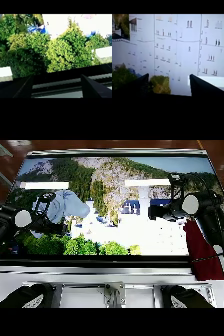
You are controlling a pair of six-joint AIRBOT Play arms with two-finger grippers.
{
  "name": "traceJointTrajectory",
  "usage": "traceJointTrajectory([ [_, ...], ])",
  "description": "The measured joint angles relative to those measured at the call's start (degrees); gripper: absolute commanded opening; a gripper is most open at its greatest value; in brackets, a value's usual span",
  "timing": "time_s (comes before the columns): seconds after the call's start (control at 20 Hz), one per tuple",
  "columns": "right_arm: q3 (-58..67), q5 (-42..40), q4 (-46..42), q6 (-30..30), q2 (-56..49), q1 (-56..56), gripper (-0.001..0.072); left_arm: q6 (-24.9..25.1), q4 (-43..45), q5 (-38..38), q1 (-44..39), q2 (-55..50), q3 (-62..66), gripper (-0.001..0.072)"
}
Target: Fold the shirts.
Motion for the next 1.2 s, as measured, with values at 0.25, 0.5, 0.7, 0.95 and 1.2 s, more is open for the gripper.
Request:
traceJointTrajectory([
  [0.25, 0.0, 0.0, 0.0, 0.0, 0.0, 0.0, 0.0636, 0.0, 0.0, 0.0, 0.0, 0.0, 0.0, 0.0699],
  [0.5, 0.0, -0.1, 0.0, 0.0, 0.0, 0.0, 0.0636, 0.0, 0.0, 0.0, 0.0, 0.0, 0.0, 0.0699],
  [0.7, 0.0, -2.6, 0.0, 0.0, 0.0, 0.0, 0.0636, 0.0, 0.0, 0.0, 0.0, 0.0, 0.0, 0.0699],
  [0.95, 0.0, -6.8, 0.0, -0.4, 0.0, 0.0, 0.0635, 0.0, 0.0, 3.2, 0.0, -0.2, -0.1, 0.0699],
  [1.2, 0.0, -4.3, -0.1, -2.9, 0.0, 0.0, 0.0635, -1.2, -0.9, 12.6, 0.0, -1.6, -0.1, 0.0698],
])
